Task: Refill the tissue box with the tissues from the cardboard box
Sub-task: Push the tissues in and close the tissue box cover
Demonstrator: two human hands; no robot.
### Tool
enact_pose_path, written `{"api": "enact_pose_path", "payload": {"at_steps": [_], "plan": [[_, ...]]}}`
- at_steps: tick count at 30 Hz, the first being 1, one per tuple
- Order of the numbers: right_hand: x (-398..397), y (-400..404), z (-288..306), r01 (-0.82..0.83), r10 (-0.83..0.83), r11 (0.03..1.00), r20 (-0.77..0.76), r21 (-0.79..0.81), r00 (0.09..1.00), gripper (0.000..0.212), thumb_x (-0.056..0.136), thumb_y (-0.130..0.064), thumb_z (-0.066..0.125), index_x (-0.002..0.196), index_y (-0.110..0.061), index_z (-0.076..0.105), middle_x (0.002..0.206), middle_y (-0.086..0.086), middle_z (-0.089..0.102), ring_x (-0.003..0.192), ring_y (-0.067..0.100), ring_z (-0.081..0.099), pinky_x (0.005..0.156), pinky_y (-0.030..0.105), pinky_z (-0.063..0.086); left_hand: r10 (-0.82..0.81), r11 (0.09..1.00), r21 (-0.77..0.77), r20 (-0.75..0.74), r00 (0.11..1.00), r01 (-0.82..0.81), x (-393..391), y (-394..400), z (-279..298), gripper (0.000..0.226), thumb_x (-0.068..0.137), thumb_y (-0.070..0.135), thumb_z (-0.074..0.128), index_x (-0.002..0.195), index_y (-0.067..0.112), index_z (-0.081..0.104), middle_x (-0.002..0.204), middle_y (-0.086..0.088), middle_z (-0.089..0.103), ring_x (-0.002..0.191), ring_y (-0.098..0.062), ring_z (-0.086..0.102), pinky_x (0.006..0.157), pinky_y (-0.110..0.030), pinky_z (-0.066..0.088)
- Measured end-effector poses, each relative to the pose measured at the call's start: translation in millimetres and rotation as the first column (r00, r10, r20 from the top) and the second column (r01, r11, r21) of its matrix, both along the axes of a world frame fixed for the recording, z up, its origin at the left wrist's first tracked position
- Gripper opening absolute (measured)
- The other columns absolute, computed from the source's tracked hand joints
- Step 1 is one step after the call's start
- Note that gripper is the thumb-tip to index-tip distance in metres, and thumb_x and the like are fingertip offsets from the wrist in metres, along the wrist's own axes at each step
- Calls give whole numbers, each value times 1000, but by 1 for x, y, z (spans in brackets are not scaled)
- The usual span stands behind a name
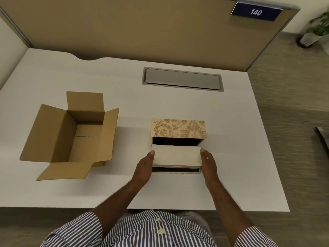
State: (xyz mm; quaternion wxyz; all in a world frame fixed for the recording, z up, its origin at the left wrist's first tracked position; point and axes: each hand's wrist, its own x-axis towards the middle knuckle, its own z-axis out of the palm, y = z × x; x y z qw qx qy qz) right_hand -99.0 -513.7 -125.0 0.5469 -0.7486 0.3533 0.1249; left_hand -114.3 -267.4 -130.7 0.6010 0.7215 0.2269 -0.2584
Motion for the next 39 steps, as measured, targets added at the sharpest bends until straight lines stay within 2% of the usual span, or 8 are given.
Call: {"api": "enact_pose_path", "payload": {"at_steps": [4, 12, 16, 21, 34, 36, 38, 39], "plan": [[1, 0, -4, 0, -1, 999, -17, -42, 1000, 65, 101, -57, 45, 156, -24, 32, 155, 8, 44, 139, 29, 44, 114, 44, 38, 40, 999, -1, 12, 999, -40, -1, -4, 1, 63, 102, 57, 30, 137, 12, 56, 129, -3, 62, 123, -22, 56, 111, -32, 36], [-3, -6, -12, -51, 51, 995, -7, -87, 999, 60, 105, -48, 43, 157, -22, 31, 159, 9, 40, 142, 30, 41, 114, 35, 32, 62, 998, 0, 15, 998, -62, 1, -7, 0, 61, 102, 58, 28, 137, 16, 55, 122, 6, 58, 116, -18, 54, 107, -29, 34], [-5, -8, -10, -32, 32, 999, 13, -38, 999, 57, 105, -46, 44, 157, -25, 33, 157, 10, 42, 137, 31, 45, 112, 54, 42, 34, 999, 23, 8, 999, -34, 2, -6, -2, 62, 101, 62, 28, 130, 18, 60, 133, -6, 62, 120, -23, 57, 115, -38, 36], [-9, -7, -8, -41, 41, 999, 50, -7, 998, 57, 105, -45, 45, 157, -26, 32, 155, 8, 43, 136, 27, 46, 113, 48, 43, -18, 998, 54, 21, 1000, 17, -2, -10, 0, 71, 100, 60, 31, 151, 12, 41, 154, -10, 47, 142, -26, 43, 123, -46, 27], [-17, 0, -11, -182, 188, 979, 53, -94, 981, 59, 105, -43, 45, 159, -25, 26, 159, 5, 40, 143, 26, 41, 116, 34, 30, -25, 999, 42, 8, 1000, 25, -4, -13, 1, 71, 100, 60, 28, 156, 16, 30, 159, -10, 39, 146, -27, 38, 125, -46, 24], [-14, -2, 0, -136, 155, 978, 116, -159, 981, 58, 105, -42, 47, 158, -24, 29, 160, 6, 39, 144, 25, 39, 118, 38, 31, -60, 992, 113, 49, 997, 54, -9, -11, 2, 75, 98, 62, 26, 160, 20, 20, 166, -5, 25, 152, -25, 28, 126, -41, 18], [-4, -3, 20, -84, 202, 935, 323, -346, 925, 52, 104, -39, 49, 153, -23, 40, 154, 4, 46, 141, 21, 43, 115, 32, 34, -220, 925, 357, 220, 950, 131, -18, -1, 4, 78, 96, 66, 25, 161, 23, 10, 169, 3, 9, 155, -16, 13, 126, -36, 14], [7, -3, 32, -68, 282, 892, 433, -446, 856, 48, 105, -38, 50, 149, -21, 45, 150, 1, 50, 138, 17, 45, 114, 28, 33, -374, 836, 525, 329, 867, 161, -21, 5, 4, 76, 99, 64, 24, 161, 22, 8, 168, 5, 3, 156, -12, 6, 127, -34, 10]]}}
